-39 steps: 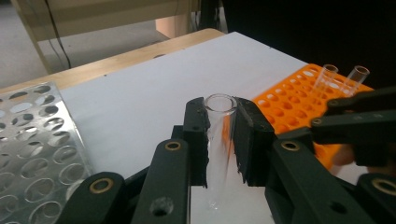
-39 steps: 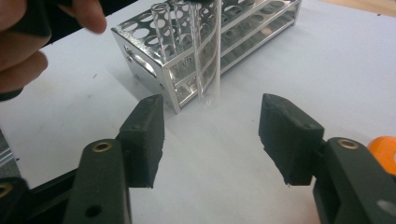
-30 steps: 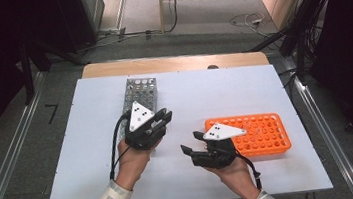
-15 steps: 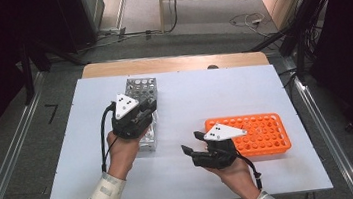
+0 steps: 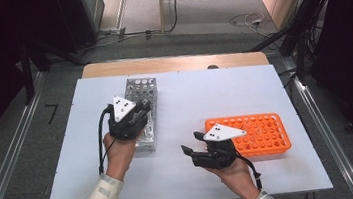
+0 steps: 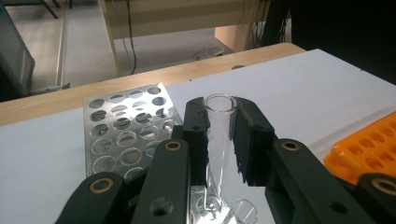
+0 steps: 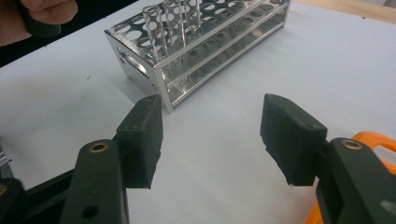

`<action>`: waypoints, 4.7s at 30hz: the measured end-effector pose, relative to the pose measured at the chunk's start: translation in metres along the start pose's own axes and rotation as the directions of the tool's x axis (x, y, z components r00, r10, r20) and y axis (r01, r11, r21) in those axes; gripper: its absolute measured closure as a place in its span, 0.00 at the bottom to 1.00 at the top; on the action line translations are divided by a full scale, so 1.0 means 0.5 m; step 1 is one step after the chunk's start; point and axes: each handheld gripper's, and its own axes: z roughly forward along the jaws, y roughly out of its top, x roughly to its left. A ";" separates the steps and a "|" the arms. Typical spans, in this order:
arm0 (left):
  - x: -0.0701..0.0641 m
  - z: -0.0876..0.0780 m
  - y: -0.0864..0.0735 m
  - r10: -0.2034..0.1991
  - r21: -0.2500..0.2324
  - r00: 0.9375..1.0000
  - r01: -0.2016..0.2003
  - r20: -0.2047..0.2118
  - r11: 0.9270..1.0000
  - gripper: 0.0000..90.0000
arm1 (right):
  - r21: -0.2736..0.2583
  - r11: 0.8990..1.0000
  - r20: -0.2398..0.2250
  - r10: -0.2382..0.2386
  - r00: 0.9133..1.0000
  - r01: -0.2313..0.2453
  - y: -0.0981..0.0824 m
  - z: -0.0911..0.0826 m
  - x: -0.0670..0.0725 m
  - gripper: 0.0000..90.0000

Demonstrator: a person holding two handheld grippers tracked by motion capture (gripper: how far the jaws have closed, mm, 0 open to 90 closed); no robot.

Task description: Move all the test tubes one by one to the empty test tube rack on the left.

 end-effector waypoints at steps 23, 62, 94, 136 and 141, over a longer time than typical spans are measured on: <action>-0.013 0.016 -0.040 0.036 0.070 0.999 -0.035 -0.019 0.997 0.83 | 0.002 1.000 0.010 -0.008 1.000 0.008 -0.001 -0.003 0.001 0.43; 0.003 -0.001 -0.033 -0.094 0.102 0.995 0.090 0.032 0.991 0.22 | -0.007 1.000 0.037 -0.014 0.999 0.015 -0.016 -0.030 -0.007 0.41; 0.017 -0.021 -0.038 -0.105 0.059 0.994 0.107 -0.039 0.992 0.03 | -0.063 0.998 0.195 0.028 0.980 -0.016 -0.105 -0.196 -0.074 0.40; 0.001 -0.019 -0.040 -0.090 0.066 0.996 0.092 -0.028 0.994 0.05 | -0.051 0.990 0.387 0.140 0.911 -0.131 -0.169 -0.158 -0.207 0.66; -0.002 -0.019 -0.039 -0.090 0.066 0.996 0.092 -0.021 0.994 0.05 | -0.040 0.992 0.388 0.127 0.913 -0.121 -0.171 -0.154 -0.205 0.73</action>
